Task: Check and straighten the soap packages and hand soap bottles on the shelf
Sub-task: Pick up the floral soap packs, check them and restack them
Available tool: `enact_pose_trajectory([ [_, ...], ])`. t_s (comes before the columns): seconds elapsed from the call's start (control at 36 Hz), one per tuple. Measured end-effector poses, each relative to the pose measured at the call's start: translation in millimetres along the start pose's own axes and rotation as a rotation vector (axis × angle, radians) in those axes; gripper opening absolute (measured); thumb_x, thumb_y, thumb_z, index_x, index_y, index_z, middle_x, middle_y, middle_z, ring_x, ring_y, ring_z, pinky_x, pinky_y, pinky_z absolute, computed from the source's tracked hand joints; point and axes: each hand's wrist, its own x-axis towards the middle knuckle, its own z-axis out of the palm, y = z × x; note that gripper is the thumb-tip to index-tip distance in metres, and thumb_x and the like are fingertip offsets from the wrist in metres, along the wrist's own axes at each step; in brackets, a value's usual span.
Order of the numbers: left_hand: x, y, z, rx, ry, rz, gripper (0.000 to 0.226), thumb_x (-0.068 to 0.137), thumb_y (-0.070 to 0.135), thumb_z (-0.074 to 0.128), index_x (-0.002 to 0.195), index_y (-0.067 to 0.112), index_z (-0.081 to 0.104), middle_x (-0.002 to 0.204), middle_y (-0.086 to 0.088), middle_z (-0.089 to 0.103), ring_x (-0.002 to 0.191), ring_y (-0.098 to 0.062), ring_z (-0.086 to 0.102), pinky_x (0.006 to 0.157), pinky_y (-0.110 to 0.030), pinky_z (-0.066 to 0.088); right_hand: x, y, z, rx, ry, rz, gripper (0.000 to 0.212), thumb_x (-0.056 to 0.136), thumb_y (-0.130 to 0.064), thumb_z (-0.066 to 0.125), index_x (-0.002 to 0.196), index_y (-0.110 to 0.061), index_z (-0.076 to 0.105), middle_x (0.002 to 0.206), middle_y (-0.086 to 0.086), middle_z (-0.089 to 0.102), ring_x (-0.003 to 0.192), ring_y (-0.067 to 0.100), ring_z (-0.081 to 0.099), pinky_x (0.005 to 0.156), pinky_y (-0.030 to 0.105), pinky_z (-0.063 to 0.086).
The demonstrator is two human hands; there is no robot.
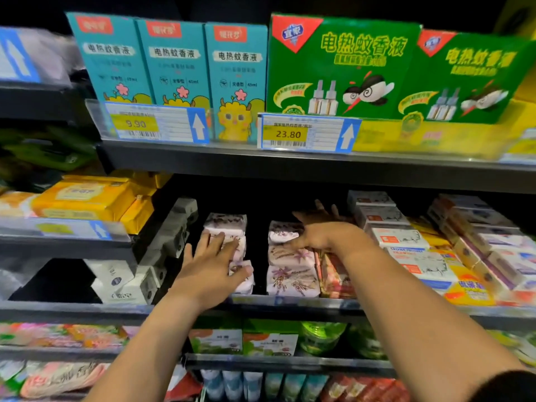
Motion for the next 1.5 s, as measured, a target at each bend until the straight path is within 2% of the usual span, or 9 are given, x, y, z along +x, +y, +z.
enact_pose_trajectory([
  [0.33,-2,-7,11,-0.084,-0.042,-0.014,0.074,0.093,0.072,0.026,0.155,0.045,-0.004,0.158,0.02,-0.023,0.143,-0.005,-0.03,0.123,-0.043,0.003,27,14,12,0.045,0.012,-0.007,0.1,0.083,-0.062,0.067,0.159,-0.036,0.006,0.168,0.002,0.001,0.152,0.035,-0.008,0.116,0.066,-0.008],
  [0.56,-2,-7,13,-0.1,-0.035,-0.024,0.075,0.092,0.073,0.026,0.155,0.045,-0.002,0.158,0.022,-0.022,0.144,-0.004,-0.03,0.122,-0.048,0.013,30,21,16,0.141,0.075,-0.05,0.066,0.084,-0.047,0.073,0.138,-0.039,0.036,0.147,0.005,0.041,0.142,0.034,0.027,0.114,0.068,0.008],
  [0.69,-3,-5,10,-0.094,-0.024,-0.037,0.073,0.093,0.073,0.027,0.154,0.046,-0.001,0.16,0.024,-0.019,0.144,-0.002,-0.027,0.12,-0.048,0.019,26,16,13,0.089,0.149,-0.015,0.056,0.095,-0.033,0.062,0.145,-0.038,0.038,0.151,0.004,0.04,0.145,0.033,0.024,0.115,0.067,0.006],
  [0.94,-2,-2,9,-0.064,-0.037,-0.031,0.073,0.092,0.073,0.023,0.154,0.045,-0.004,0.164,0.015,-0.013,0.148,-0.01,-0.024,0.121,-0.049,0.018,16,2,6,-0.012,0.199,0.021,0.055,0.087,-0.046,0.071,0.136,-0.031,0.052,0.148,0.005,0.045,0.146,0.032,0.024,0.116,0.065,-0.003],
  [1.0,-1,-4,10,-0.061,-0.032,-0.032,0.08,0.087,0.079,0.018,0.154,0.043,-0.003,0.165,0.012,-0.01,0.149,-0.011,-0.022,0.12,-0.052,0.02,14,0,4,0.014,0.247,-0.018,0.052,0.085,-0.043,0.073,0.132,-0.029,0.055,0.144,0.004,0.051,0.143,0.03,0.032,0.117,0.061,0.001],
  [1.06,0,-7,12,-0.065,-0.012,-0.038,0.084,0.081,0.083,0.013,0.154,0.044,-0.003,0.165,0.013,-0.009,0.149,-0.011,-0.02,0.119,-0.052,0.021,9,0,3,0.127,0.301,-0.096,0.047,0.084,-0.035,0.075,0.127,-0.026,0.059,0.132,0.006,0.061,0.131,0.03,0.049,0.116,0.049,0.025],
  [1.11,1,-7,16,-0.04,0.017,-0.042,0.083,0.081,0.084,0.011,0.153,0.047,-0.006,0.164,0.015,-0.011,0.15,-0.012,-0.018,0.12,-0.05,0.02,-1,-4,-1,0.246,0.343,-0.129,0.04,0.085,-0.027,0.075,0.122,-0.019,0.063,0.12,0.005,0.067,0.115,0.026,0.061,0.092,0.032,0.044],
  [1.33,1,-9,15,-0.062,0.034,-0.017,0.079,0.086,0.081,0.016,0.155,0.042,0.013,0.164,0.013,0.008,0.152,-0.014,-0.004,0.12,-0.047,0.024,-58,-24,-9,0.822,0.287,-0.038,0.041,0.082,-0.024,0.081,0.117,-0.029,0.061,0.096,-0.017,0.06,0.07,-0.017,0.055,0.063,-0.001,0.039],
  [1.5,-4,9,-1,-0.084,0.13,-0.003,0.075,0.085,0.073,0.03,0.149,0.034,0.035,0.157,0.009,0.031,0.149,-0.018,0.016,0.12,-0.04,0.013,-88,-22,5,0.913,0.285,0.042,0.046,0.08,-0.025,0.082,0.118,-0.029,0.055,0.105,-0.012,0.06,0.092,0.002,0.06,0.071,0.003,0.043],
])
